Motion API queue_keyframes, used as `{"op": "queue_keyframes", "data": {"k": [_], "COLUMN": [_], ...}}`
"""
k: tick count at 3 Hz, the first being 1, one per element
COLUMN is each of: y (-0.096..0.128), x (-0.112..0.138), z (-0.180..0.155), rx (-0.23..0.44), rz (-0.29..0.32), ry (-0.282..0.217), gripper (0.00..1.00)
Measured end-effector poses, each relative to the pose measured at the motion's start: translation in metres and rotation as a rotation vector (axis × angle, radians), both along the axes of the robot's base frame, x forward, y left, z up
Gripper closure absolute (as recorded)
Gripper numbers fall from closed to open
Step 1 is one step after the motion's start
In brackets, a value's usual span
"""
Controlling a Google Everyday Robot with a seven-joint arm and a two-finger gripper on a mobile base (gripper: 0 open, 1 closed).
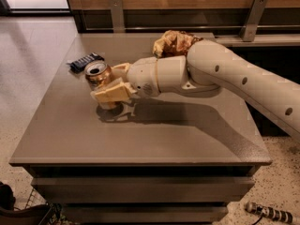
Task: Knock orange can over
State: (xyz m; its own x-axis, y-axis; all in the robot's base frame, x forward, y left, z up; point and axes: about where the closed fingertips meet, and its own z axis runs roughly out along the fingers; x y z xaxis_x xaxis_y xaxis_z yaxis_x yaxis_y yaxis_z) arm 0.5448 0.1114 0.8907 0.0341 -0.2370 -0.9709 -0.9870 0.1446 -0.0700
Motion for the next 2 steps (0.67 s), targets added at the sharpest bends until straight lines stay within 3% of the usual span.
{"op": "queue_keyframes", "data": {"k": [2], "y": [-0.0172], "x": [-0.0042], "z": [0.0203], "rx": [-0.293], "rz": [-0.058], "ry": [-0.051], "gripper": [1.0]}}
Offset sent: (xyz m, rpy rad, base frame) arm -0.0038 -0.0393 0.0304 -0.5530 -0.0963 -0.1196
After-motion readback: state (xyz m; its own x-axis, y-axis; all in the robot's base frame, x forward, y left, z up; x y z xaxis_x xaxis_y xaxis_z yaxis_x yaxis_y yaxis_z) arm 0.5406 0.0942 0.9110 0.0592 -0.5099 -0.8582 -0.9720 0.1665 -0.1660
